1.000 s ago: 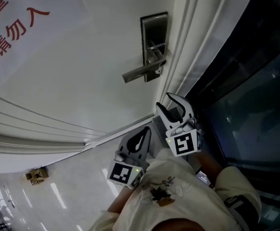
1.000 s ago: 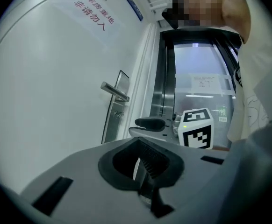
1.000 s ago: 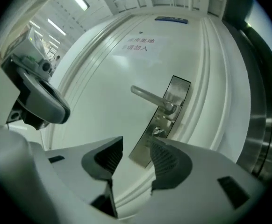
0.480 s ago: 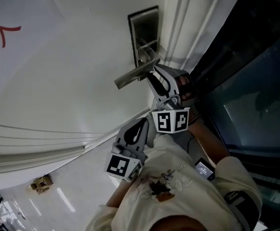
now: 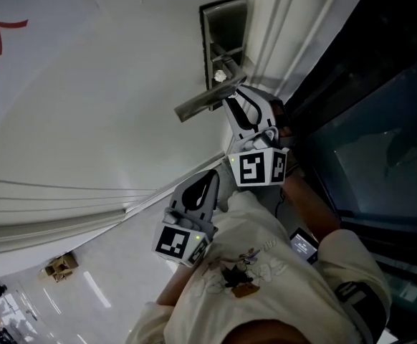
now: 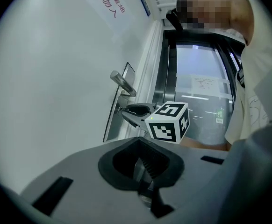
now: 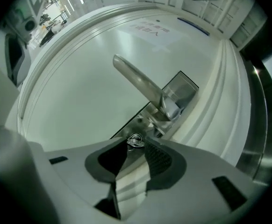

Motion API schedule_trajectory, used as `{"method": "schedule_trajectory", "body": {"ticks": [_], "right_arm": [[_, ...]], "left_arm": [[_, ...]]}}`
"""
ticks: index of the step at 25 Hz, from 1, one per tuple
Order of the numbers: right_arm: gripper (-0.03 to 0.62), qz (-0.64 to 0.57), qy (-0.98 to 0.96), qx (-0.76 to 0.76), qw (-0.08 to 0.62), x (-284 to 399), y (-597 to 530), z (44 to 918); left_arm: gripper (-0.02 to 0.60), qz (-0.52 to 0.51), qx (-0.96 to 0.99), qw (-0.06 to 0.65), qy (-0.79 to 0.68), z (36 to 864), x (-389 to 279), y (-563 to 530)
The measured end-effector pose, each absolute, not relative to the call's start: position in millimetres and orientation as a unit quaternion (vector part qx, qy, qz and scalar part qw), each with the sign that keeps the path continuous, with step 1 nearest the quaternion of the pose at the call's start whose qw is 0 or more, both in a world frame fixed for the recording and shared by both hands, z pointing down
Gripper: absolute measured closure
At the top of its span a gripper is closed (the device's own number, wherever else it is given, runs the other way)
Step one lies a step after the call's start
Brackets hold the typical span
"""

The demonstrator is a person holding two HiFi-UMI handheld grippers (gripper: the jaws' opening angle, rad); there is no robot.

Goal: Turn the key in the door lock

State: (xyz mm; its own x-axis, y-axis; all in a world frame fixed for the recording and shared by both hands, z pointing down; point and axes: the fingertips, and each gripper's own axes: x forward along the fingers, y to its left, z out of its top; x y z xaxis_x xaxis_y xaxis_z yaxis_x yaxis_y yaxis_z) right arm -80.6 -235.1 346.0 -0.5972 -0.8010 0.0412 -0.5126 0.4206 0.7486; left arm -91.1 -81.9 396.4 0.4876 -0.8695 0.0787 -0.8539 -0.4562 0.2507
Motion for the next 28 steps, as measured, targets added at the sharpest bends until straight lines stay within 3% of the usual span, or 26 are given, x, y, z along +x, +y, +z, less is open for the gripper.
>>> {"method": "schedule_trajectory", "body": {"ticks": [11,28], "right_arm": [[0.471,-0.260,-0.854,0.420,0.161,-79.0,-237.5,346.1],[0.493,-0.012,-0.910,0.414,0.012,-75.3,-243.5,350.8]], "left_arm": [[0.578,-0.028,0.858,0.141,-0.492,402.4,-84.6,-77.9],[0.578,-0.024,0.859,0.144,-0.491,403.7,-88.3,-80.6]]}}
